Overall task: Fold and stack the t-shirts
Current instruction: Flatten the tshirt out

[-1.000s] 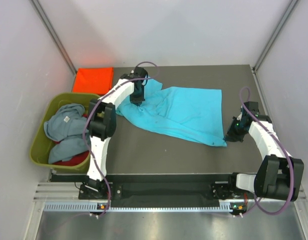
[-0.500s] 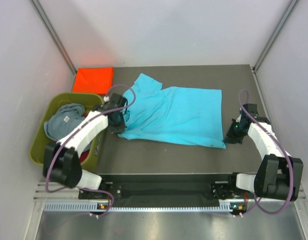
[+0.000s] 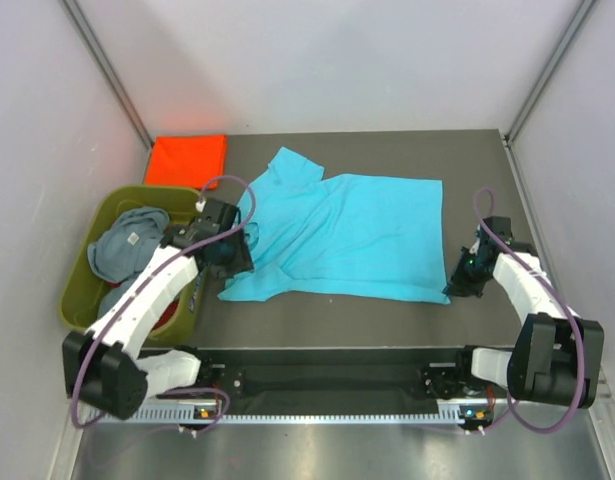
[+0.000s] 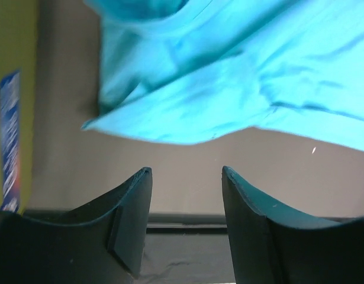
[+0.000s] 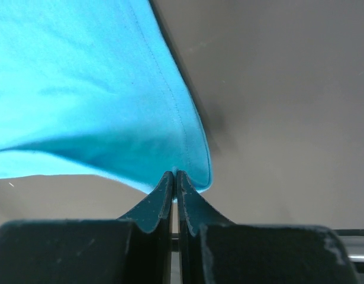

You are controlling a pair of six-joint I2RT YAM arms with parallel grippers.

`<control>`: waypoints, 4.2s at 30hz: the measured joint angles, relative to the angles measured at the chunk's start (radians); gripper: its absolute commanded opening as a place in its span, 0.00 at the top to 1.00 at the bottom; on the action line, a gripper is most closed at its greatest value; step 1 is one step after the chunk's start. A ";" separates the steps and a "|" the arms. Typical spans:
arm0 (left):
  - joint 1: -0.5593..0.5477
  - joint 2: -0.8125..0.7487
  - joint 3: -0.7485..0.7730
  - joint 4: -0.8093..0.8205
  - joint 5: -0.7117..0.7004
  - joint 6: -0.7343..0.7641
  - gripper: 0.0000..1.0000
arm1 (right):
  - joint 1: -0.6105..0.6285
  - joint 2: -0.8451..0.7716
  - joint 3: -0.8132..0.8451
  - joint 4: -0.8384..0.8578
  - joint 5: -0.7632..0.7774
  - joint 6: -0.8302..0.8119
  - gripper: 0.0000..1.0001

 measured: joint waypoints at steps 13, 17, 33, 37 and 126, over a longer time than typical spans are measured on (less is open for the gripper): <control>0.000 0.393 0.218 0.038 0.013 0.048 0.52 | -0.126 0.002 0.119 -0.027 0.192 0.010 1.00; 0.000 0.369 0.172 0.035 0.037 0.034 0.59 | -0.131 0.004 0.123 -0.035 0.227 0.006 1.00; 0.029 -0.036 -0.179 0.054 0.050 -0.051 0.25 | 0.010 0.032 0.167 -0.019 0.093 -0.085 1.00; 0.083 -0.018 -0.220 0.091 0.141 -0.033 0.28 | 0.027 0.027 0.161 -0.018 0.040 -0.088 1.00; -0.184 0.278 -0.157 -0.113 0.030 -1.217 0.65 | -0.116 -0.108 0.123 -0.056 0.301 0.130 1.00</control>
